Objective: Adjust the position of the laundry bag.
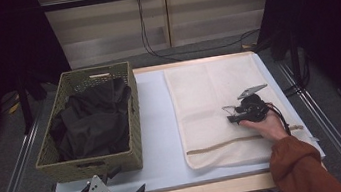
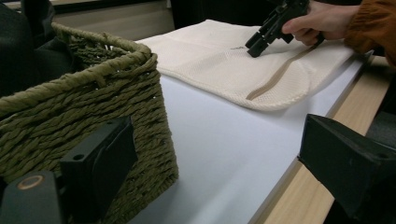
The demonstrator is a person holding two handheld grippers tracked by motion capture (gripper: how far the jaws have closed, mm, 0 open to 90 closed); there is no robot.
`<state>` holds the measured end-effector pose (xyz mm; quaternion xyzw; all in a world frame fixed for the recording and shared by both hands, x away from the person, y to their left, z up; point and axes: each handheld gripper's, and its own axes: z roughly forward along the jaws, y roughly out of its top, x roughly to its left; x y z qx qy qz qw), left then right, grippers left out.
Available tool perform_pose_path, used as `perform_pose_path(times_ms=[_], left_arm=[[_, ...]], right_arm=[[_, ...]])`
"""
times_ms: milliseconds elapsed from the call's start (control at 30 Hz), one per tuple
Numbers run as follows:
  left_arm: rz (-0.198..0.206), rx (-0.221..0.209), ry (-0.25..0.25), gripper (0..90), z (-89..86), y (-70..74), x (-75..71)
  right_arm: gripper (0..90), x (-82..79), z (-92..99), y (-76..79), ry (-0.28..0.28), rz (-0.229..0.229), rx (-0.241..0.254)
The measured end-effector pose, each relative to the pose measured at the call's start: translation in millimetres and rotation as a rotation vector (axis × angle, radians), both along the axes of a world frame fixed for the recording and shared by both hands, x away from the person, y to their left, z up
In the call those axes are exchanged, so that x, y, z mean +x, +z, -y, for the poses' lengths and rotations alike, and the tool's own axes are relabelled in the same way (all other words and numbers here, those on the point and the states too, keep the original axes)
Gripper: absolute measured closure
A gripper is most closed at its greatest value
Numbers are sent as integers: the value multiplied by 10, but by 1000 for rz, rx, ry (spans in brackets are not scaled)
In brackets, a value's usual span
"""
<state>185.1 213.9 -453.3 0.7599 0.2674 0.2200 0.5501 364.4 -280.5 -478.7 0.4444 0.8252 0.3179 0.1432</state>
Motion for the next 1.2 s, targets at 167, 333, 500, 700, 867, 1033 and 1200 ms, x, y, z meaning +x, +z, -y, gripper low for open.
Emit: perform_pose_path(times_ms=[167,333,500,700,867,1033,1200], left_arm=[[-3,3,3,106,-6,2,-2],[-4,-4,5,106,6,-2,0],[-12,3,-3,105,10,-5,3],[-12,7,4,104,-1,-2,4],[-18,15,12,91,2,-9,11],[-19,22,13,90,-12,-7,20],[-20,19,12,90,-10,-6,18]], right_arm=[[738,-1,-5,21,-8,-12,0],[791,16,27,2,-13,-10,37],[838,5,13,3,-24,-11,39],[885,18,39,-17,-44,-15,84],[885,11,40,-18,-52,-11,93],[884,-8,51,-24,-72,-16,119],[881,-22,57,-20,-66,-9,127]])
